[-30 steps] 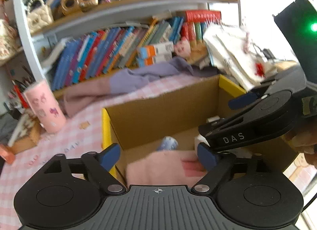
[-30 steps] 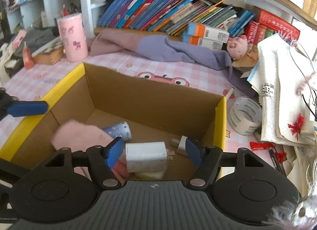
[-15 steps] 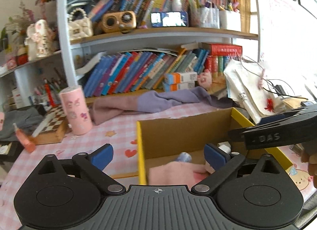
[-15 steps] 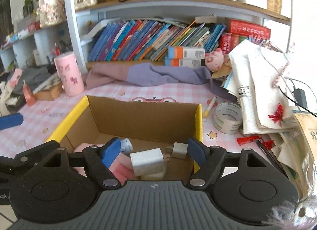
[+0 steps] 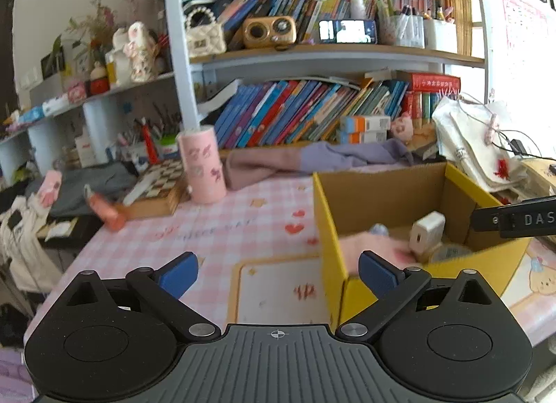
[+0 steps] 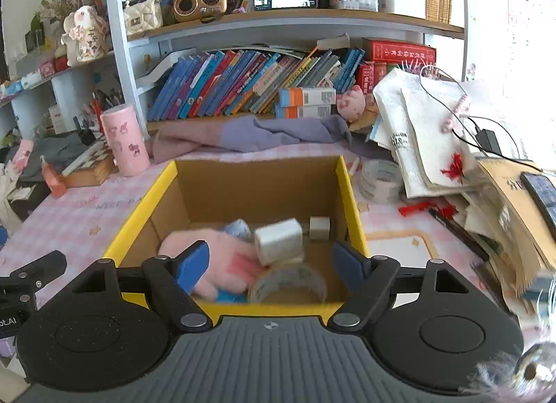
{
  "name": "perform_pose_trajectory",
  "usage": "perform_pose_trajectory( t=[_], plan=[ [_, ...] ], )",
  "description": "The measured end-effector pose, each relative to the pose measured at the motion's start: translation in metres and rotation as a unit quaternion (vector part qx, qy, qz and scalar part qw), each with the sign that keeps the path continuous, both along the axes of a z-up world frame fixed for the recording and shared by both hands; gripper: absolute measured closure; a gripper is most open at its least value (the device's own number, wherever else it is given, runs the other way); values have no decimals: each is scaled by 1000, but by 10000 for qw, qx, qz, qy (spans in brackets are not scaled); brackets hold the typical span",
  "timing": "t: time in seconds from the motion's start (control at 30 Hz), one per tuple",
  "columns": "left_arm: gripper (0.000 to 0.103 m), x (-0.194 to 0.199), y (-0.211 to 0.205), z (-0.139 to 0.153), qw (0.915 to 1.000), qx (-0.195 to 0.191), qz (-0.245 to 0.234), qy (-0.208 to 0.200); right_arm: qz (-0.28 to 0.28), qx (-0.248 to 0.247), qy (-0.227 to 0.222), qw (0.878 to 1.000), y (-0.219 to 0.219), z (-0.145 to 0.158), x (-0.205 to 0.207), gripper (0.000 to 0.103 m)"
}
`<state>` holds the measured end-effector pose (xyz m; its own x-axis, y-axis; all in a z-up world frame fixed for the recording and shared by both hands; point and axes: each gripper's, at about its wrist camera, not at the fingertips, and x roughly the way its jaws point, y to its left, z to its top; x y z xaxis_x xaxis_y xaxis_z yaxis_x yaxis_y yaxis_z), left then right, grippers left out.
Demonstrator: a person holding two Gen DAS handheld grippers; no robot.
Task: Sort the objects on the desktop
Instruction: 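Lift both open grippers out of the yellow box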
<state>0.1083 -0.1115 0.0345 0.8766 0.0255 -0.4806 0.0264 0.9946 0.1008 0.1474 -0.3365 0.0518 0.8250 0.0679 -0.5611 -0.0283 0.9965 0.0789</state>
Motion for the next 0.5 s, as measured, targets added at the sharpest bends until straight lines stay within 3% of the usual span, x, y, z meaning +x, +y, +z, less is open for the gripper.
perform_pose_trajectory(
  t=[0.5],
  plan=[
    [2, -62, 41, -10, 9992, -199, 141, 321, -276, 39, 245, 9993, 51, -15, -80, 24]
  ],
)
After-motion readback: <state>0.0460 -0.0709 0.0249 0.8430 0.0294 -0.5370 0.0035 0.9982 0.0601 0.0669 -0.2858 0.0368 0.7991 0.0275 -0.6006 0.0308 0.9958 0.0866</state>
